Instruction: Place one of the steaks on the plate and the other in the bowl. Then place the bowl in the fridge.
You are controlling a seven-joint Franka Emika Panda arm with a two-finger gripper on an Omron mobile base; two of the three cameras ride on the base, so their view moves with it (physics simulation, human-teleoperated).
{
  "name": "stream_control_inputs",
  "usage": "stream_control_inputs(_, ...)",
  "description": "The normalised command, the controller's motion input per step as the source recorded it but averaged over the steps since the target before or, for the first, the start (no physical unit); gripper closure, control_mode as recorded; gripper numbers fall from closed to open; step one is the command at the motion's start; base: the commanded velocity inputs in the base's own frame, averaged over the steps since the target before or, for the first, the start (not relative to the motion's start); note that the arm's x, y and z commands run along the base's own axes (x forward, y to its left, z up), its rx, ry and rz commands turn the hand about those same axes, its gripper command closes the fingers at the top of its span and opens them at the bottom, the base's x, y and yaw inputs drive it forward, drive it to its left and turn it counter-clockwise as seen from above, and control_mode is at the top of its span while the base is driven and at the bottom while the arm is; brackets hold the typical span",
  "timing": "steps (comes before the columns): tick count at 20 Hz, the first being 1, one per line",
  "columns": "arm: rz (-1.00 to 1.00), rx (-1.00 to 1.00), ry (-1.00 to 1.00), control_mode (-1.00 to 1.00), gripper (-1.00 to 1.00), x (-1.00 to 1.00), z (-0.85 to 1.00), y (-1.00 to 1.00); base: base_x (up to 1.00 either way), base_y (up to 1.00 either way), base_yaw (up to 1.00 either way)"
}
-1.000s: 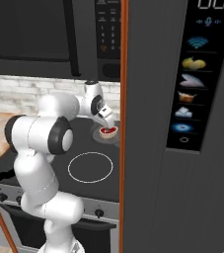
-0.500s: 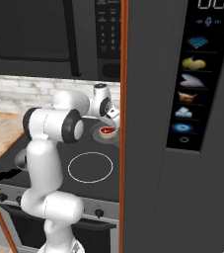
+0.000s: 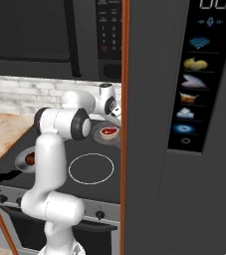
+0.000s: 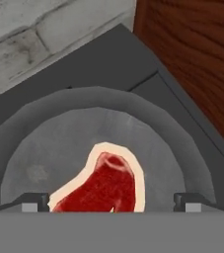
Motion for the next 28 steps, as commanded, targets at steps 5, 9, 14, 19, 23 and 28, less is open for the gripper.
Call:
stream_control_inputs(5, -0.02, 0.0, 0.05, -1.0, -1.0, 0.0, -0.29, -0.03, 0.0, 0.0, 0.0)
stream_control_inputs(9, -0.05, 0.0, 0.01, -1.0, -1.0, 0.05, -0.24, -0.01, 0.0, 0.0, 0.0)
stream_control_inputs(14, -0.05, 0.0, 0.03, -1.0, -1.0, 0.26, -0.29, -0.01, 0.0, 0.0, 0.0)
stream_control_inputs(19, -0.03, 0.0, 0.09, -1.0, -1.0, 0.25, -0.3, -0.08, 0.0, 0.0, 0.0)
stream_control_inputs(23, 0.0, 0.01, 0.0, -1.0, -1.0, 0.0, -0.14, 0.0, 0.0, 0.0, 0.0)
stream_control_inputs(28, 0.0, 0.0, 0.0, -1.0, 1.0, 0.0, -0.09, 0.0, 0.0, 0.0, 0.0)
